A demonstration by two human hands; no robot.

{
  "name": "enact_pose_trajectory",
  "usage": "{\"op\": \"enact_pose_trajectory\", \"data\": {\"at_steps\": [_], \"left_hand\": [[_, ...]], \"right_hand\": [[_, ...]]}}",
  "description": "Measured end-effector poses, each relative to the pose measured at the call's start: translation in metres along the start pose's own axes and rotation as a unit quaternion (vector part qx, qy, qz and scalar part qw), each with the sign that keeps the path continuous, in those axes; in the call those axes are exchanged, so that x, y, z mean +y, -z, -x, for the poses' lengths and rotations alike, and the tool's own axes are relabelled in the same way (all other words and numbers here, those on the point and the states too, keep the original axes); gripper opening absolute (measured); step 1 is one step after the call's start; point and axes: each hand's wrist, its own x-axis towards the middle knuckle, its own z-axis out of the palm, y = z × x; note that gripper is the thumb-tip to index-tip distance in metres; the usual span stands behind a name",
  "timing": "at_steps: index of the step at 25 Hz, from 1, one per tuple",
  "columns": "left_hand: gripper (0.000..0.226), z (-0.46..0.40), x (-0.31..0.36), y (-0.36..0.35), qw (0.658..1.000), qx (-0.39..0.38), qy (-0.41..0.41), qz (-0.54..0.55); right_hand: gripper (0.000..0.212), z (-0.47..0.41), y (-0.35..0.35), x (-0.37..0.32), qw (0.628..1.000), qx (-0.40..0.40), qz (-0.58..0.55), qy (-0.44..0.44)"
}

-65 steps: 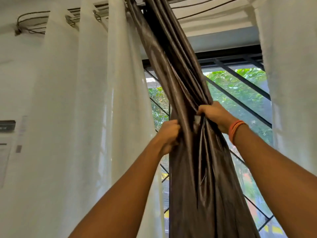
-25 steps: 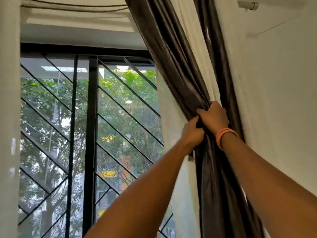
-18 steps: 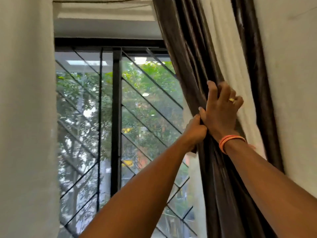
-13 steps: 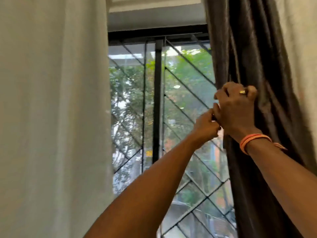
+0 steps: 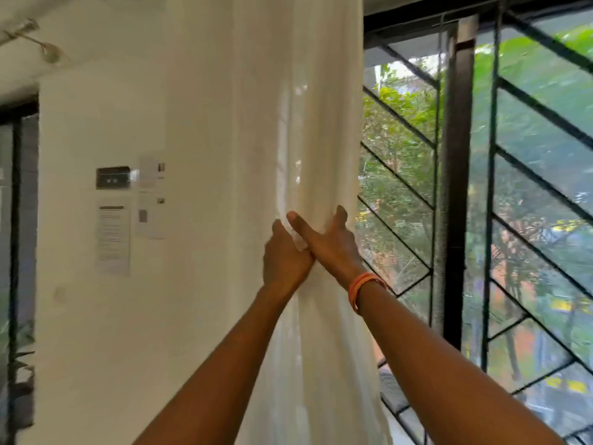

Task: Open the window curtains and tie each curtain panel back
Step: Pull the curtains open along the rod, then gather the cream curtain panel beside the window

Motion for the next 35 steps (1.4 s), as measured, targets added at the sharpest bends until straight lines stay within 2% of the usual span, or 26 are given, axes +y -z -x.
{"op": "enact_pose_trajectory", "data": {"at_steps": [3, 4, 6, 7, 8, 9, 10, 11, 12, 13, 14, 16, 17, 18, 20, 21, 23, 25, 26, 28, 29, 31, 32, 33, 34, 35], "left_hand": [[0.044, 0.000, -0.039, -0.012, 0.981, -0.147, 0.030, 0.124], [0.037, 0.004, -0.046, -0.018, 0.965, -0.212, 0.032, 0.153], [0.027, 0.010, -0.054, -0.018, 0.942, -0.297, -0.027, 0.153], [0.024, 0.010, -0.058, -0.014, 0.951, -0.274, -0.092, 0.109], [0.024, 0.005, -0.063, -0.009, 0.971, -0.168, -0.167, 0.031], [0.030, -0.004, -0.072, -0.005, 0.973, -0.001, -0.226, -0.044], [0.045, -0.011, -0.079, 0.004, 0.954, 0.152, -0.235, -0.111], [0.070, -0.017, -0.085, 0.013, 0.940, 0.242, -0.181, -0.160], [0.101, -0.026, -0.089, 0.020, 0.951, 0.251, -0.074, -0.166], [0.128, -0.036, -0.091, 0.025, 0.971, 0.195, 0.044, -0.134], [0.143, -0.042, -0.093, 0.026, 0.981, 0.116, 0.130, -0.081], [0.140, -0.049, -0.097, 0.018, 0.980, -0.009, 0.188, 0.066], [0.120, -0.049, -0.095, 0.011, 0.975, -0.039, 0.172, 0.135], [0.088, -0.045, -0.090, 0.003, 0.976, -0.055, 0.139, 0.158], [0.030, -0.032, -0.070, -0.022, 0.989, -0.088, 0.036, 0.110], [0.021, -0.020, -0.054, -0.035, 0.988, -0.115, -0.010, 0.098], [0.031, 0.007, -0.019, -0.057, 0.977, -0.161, -0.069, 0.120], [0.041, 0.020, 0.004, -0.071, 0.965, -0.197, -0.090, 0.145], [0.040, 0.022, 0.010, -0.076, 0.956, -0.229, -0.094, 0.159], [0.038, 0.028, 0.014, -0.081, 0.938, -0.274, -0.143, 0.154], [0.044, 0.030, 0.016, -0.083, 0.941, -0.245, -0.196, 0.129], [0.059, 0.029, 0.029, -0.090, 0.950, -0.123, -0.269, 0.099], [0.071, 0.027, 0.045, -0.092, 0.960, -0.074, -0.243, 0.115], [0.085, 0.024, 0.066, -0.090, 0.972, -0.064, -0.161, 0.156], [0.103, 0.018, 0.086, -0.091, 0.969, -0.093, -0.066, 0.217], [0.121, 0.011, 0.107, -0.095, 0.951, -0.150, 0.007, 0.271]], "right_hand": [[0.128, -0.019, -0.028, -0.007, 0.999, 0.025, 0.043, -0.021], [0.115, -0.023, -0.027, -0.002, 0.995, 0.043, 0.085, -0.009], [0.067, -0.033, -0.013, 0.014, 0.986, 0.089, 0.134, 0.033], [0.050, -0.038, 0.001, 0.025, 0.983, 0.117, 0.136, 0.044], [0.041, -0.041, 0.020, 0.034, 0.980, 0.148, 0.128, 0.040], [0.038, -0.042, 0.041, 0.044, 0.976, 0.184, 0.115, 0.029], [0.039, -0.044, 0.061, 0.054, 0.969, 0.226, 0.102, 0.014], [0.041, -0.045, 0.080, 0.062, 0.960, 0.265, 0.093, -0.001], [0.042, -0.047, 0.095, 0.068, 0.954, 0.284, 0.089, -0.016], [0.042, -0.049, 0.104, 0.071, 0.954, 0.284, 0.092, -0.020], [0.043, -0.050, 0.107, 0.071, 0.961, 0.260, 0.091, -0.018], [0.048, -0.048, 0.102, 0.069, 0.978, 0.201, 0.060, 0.000], [0.047, -0.047, 0.096, 0.068, 0.983, 0.180, 0.044, 0.006], [0.042, -0.043, 0.088, 0.065, 0.984, 0.175, 0.045, 0.011], [0.043, -0.032, 0.068, 0.055, 0.981, 0.186, 0.047, 0.028], [0.057, -0.026, 0.057, 0.048, 0.985, 0.166, 0.017, 0.038], [0.099, -0.018, 0.040, 0.033, 0.995, 0.080, -0.037, 0.042], [0.120, -0.023, 0.040, 0.033, 0.997, 0.061, 0.038, 0.018], [0.117, -0.026, 0.050, 0.033, 0.995, 0.079, 0.063, -0.001], [0.081, -0.031, 0.083, 0.034, 0.990, 0.125, 0.064, -0.015], [0.062, -0.031, 0.103, 0.033, 0.986, 0.154, 0.067, -0.020], [0.046, -0.032, 0.146, 0.034, 0.974, 0.209, 0.083, -0.023], [0.046, -0.028, 0.169, 0.036, 0.969, 0.232, 0.085, -0.022], [0.051, -0.025, 0.188, 0.038, 0.967, 0.243, 0.074, -0.022], [0.055, -0.022, 0.207, 0.042, 0.967, 0.246, 0.055, -0.023], [0.048, -0.016, 0.225, 0.045, 0.970, 0.239, 0.033, -0.022]]}}
